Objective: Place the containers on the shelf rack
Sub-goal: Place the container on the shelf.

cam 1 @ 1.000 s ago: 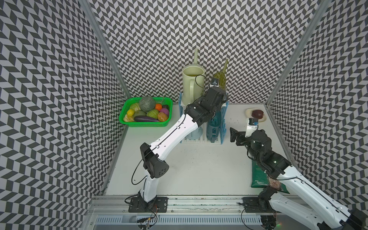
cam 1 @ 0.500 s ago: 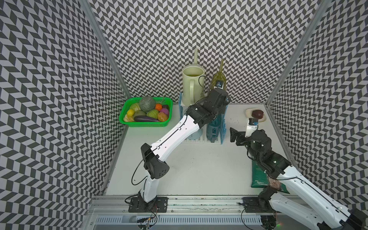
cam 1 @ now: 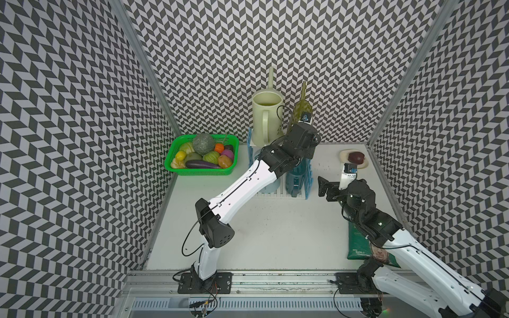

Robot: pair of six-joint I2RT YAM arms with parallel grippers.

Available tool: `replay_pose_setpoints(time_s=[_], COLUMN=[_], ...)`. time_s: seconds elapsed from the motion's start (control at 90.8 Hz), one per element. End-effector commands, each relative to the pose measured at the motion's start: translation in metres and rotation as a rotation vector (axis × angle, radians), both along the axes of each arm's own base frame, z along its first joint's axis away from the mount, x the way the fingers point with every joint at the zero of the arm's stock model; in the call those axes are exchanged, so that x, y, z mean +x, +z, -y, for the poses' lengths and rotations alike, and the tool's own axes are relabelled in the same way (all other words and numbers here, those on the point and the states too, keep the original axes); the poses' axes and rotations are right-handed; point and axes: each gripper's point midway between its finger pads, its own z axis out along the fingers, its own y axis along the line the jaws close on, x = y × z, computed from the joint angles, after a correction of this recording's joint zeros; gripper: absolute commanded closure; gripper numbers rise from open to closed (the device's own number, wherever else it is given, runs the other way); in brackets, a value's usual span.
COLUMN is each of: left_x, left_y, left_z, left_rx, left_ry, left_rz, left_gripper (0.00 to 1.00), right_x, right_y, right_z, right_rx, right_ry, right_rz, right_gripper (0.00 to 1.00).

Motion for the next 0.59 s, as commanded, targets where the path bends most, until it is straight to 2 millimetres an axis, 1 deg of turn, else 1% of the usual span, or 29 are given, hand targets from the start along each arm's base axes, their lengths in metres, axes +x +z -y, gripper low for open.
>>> replay_pose_setpoints(time_s=[0.0,0.121,0.341,0.463,0.518,0.584], left_x=[-0.0031,-0.0026,0.003,0.0029,0.0023,0.0007], left_y=[0.0026,0.005,0.0023,0.0017,0.0022,0.0049], left_z=[0.0073,0.0066,0.0041,0.0039,0.0029,0.0013], left_rx=[-0.013,-0.013,0.007,0.008,0.007,0.005], left_ry=[-0.022,-0.021,-0.004,-0.004,-0.003,-0.004], left_rz=[0.008,0.015,0.025,0.023,0.022,0.025], left_gripper=[0.51,0.51,0.5,0.51,0.5,0.46], right_x=[-0.0003,-0.0008,-0.001,-0.0016,-0.0021,-0.0024], right_y=[0.0151,0.0148,0.015,0.0159,0.0155,0.0161], right_z=[0.001,0.0013,0.0013,0.0017,0.0022,0.0028], right_rx=[0.039,0.039,0.041,0.041,0.041,0.041], right_ry=[-0.005,-0.005,-0.004,-0.005,-0.005,-0.007], right_rz=[0.045,0.044,0.044,0.045,0.045,0.047], right_gripper=[0.0,0.0,0.0,0.0,0.0,0.0])
